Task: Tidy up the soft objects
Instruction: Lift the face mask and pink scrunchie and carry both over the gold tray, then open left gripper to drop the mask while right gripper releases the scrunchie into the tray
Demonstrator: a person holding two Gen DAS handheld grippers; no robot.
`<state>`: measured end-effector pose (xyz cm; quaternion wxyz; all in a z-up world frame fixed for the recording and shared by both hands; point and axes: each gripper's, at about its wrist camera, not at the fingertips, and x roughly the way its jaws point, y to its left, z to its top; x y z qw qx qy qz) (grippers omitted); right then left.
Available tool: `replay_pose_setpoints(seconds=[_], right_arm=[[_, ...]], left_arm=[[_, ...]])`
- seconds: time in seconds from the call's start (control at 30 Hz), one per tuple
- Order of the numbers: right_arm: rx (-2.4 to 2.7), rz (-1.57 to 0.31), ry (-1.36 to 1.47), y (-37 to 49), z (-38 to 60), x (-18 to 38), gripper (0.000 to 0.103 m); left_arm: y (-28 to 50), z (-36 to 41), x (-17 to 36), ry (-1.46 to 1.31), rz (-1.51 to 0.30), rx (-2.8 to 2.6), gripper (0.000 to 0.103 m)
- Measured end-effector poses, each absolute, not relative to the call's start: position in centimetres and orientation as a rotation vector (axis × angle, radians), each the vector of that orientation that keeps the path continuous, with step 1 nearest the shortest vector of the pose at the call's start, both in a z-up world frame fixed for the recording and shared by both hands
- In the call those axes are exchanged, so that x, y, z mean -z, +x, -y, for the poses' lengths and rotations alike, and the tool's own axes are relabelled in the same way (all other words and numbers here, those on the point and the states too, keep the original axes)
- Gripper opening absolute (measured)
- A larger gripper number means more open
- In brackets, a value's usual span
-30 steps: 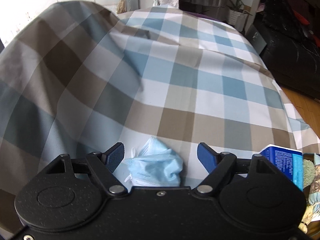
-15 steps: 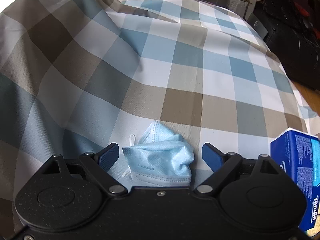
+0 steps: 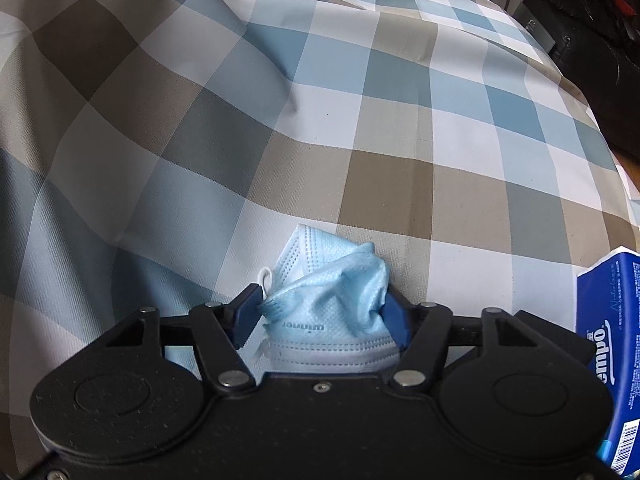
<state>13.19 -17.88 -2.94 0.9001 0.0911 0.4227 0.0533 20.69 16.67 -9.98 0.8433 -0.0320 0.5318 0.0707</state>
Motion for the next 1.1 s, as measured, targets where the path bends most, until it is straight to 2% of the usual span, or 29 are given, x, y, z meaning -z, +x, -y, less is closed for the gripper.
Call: replay_pose_setpoints(seconds=[0.43, 0.8, 1.1], right_arm=[[-0.073, -0.842, 0.22, 12.3, 20.0, 1.6, 0.042], [0.084, -0.782, 0.283, 8.7, 27.9, -1.1, 0.042], [0.242, -0.764, 0.34, 4.3, 35.2, -1.6, 0.042]], left_arm=[[19.9, -16.1, 5.1, -0.097, -1.031, -0.13, 0.056], [18.3, -6.1, -2.6, 0.002, -0.924, 0.145, 0.056], [16.5, 3.2, -5.2, 0.094, -0.928, 0.37, 0.056]])
